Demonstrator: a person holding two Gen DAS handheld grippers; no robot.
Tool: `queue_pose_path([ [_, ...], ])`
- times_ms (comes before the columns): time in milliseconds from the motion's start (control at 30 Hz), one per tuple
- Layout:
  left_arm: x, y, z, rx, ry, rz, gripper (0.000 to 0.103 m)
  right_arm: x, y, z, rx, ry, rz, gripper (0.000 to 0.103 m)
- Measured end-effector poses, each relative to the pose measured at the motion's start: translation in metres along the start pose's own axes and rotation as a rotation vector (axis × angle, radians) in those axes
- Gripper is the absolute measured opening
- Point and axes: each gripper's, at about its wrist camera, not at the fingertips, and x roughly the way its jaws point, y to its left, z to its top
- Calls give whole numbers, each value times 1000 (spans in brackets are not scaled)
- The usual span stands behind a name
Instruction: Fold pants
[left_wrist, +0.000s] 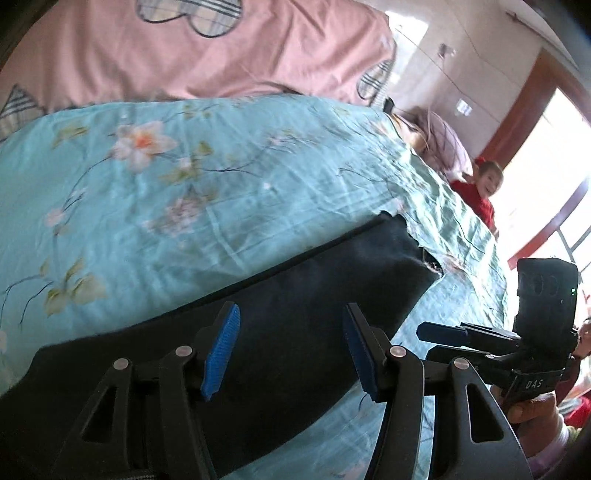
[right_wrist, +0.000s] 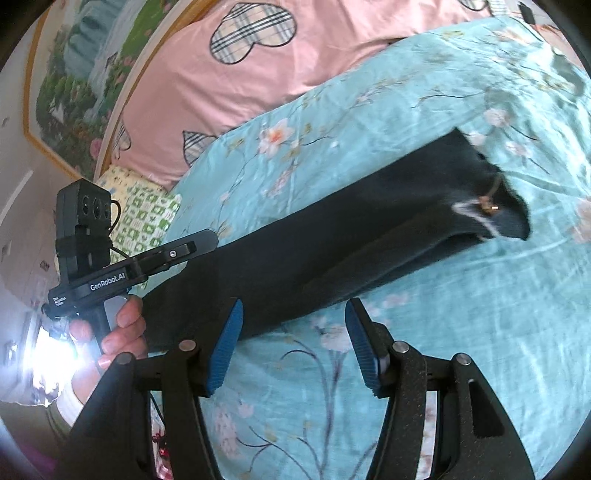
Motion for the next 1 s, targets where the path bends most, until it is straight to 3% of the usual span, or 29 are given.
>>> queue_pose_path([
  [633, 43, -32, 35, 92, 85, -57, 59, -18, -37, 6, 97, -57, -33, 59],
  [767, 62, -47, 45, 151, 124, -68, 60, -26, -54, 10, 156, -91, -63, 59],
  [1000, 88, -67, 61, 224, 169, -90, 60, -30, -82, 17, 276, -130, -40, 59],
])
